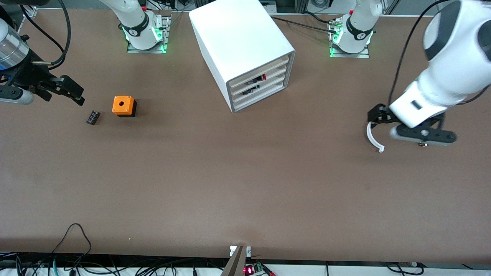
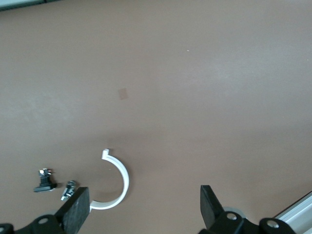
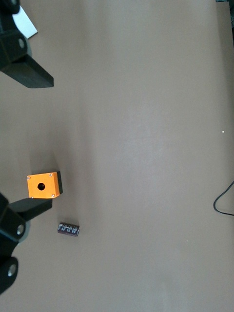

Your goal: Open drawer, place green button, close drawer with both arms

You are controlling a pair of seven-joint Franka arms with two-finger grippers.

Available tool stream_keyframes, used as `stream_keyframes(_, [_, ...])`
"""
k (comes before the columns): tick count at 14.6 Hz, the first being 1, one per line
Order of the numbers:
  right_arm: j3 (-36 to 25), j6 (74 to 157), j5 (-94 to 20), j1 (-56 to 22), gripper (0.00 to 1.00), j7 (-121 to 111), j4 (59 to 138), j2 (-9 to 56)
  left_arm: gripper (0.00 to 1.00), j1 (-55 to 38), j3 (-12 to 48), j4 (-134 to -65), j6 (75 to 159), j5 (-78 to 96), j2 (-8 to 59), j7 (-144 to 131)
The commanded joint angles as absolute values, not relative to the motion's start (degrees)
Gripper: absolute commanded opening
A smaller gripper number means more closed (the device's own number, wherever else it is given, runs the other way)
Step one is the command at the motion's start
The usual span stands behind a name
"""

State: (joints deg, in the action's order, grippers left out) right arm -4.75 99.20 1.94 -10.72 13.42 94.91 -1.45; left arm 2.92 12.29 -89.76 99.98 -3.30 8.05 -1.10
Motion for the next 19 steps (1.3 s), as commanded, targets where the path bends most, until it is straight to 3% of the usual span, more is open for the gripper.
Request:
stream_keyframes(1, [-4.75, 99.32, 1.67, -10.38, 1.0, 13.1, 95.62, -2.46, 1.0, -1.83, 3.19, -101.59, 104.67, -0.09, -1.57, 1.84])
stream_keyframes(2, [-3.96, 99.32, 1.76, -8.8, 1.0, 12.83, 95.62, -2.46, 1.0, -2.63, 1.69, -102.04, 105.2, -0.09, -2.19, 1.93])
stream_keyframes(4, [3.22, 99.32, 1.67, -2.22, 1.0, 12.92, 95.62, -2.46, 1.0, -3.68, 1.06, -101.43, 104.77, -0.87, -2.2, 2.46])
stream_keyframes(6, [3.52, 99.32, 1.67, -1.93, 1.0, 13.36, 95.54, -2.46, 1.0, -3.52, 1.14, -99.33, 98.99, -0.88, -1.24, 3.42])
stream_keyframes(9, [3.52, 98.88, 1.58, -1.93, 1.0, 13.36, 95.45, -2.55, 1.0, -3.51, 1.58, -94.93, 98.27, -0.97, 1.58, 3.34])
stream_keyframes(19, [3.34, 96.15, 1.23, -1.93, 1.0, 12.74, 93.87, -2.46, 1.0, -3.6, 1.67, -94.83, 98.09, -0.97, 1.67, 3.25])
